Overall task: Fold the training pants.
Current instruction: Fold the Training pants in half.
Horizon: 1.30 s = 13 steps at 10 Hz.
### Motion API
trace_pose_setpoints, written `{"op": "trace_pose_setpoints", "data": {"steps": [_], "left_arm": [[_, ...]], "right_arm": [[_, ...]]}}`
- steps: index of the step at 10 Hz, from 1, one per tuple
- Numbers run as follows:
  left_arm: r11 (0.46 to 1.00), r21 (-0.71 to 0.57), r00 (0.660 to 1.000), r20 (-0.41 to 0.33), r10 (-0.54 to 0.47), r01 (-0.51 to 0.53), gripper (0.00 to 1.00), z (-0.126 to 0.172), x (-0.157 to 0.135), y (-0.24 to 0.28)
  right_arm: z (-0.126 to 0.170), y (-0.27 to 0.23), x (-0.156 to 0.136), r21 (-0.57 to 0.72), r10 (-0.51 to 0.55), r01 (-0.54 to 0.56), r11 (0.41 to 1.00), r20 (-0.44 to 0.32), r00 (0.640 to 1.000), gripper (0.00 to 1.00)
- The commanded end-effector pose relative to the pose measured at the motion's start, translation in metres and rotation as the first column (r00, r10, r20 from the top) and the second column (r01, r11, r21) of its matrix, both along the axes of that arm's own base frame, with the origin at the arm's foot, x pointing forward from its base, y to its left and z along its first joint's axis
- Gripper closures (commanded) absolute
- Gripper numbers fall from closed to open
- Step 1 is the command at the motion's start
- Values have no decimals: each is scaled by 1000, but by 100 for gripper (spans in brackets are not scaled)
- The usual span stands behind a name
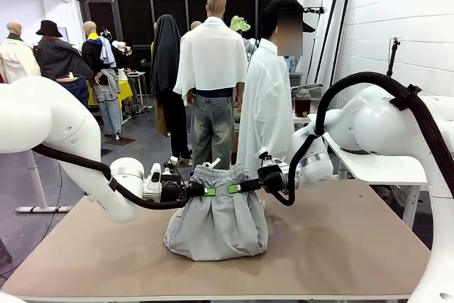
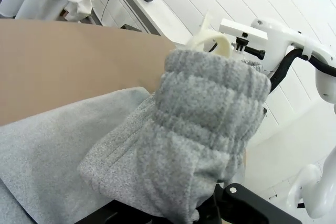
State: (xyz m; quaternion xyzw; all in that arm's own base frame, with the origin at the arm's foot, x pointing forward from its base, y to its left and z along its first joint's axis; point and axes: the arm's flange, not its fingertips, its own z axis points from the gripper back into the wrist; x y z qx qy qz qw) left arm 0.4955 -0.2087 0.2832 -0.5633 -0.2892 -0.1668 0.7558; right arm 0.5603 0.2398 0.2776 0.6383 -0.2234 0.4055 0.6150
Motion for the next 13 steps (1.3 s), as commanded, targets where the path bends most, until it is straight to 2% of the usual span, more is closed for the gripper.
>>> {"op": "trace_pose_setpoints", "data": {"steps": [1, 5, 8, 13], "left_arm": [[1000, 10, 999, -38, -3, 3, 100, -2, 10, -6], [1000, 24, 998, -68, 6, -5, 100, -17, 16, -10], [996, 75, 982, -178, 63, -50, 100, -20, 16, -3], [991, 93, 964, -240, 113, -93, 100, -23, 22, 3]], "right_arm": [[-8, 5, 12, -42, 0, -1, 999, -34, 999, 100], [-17, 3, 19, -58, -33, 31, 998, -46, 998, 100], [-23, 5, 22, -90, -38, 27, 996, -122, 992, 100], [-32, 5, 28, -206, -106, 58, 977, -231, 967, 100]]}}
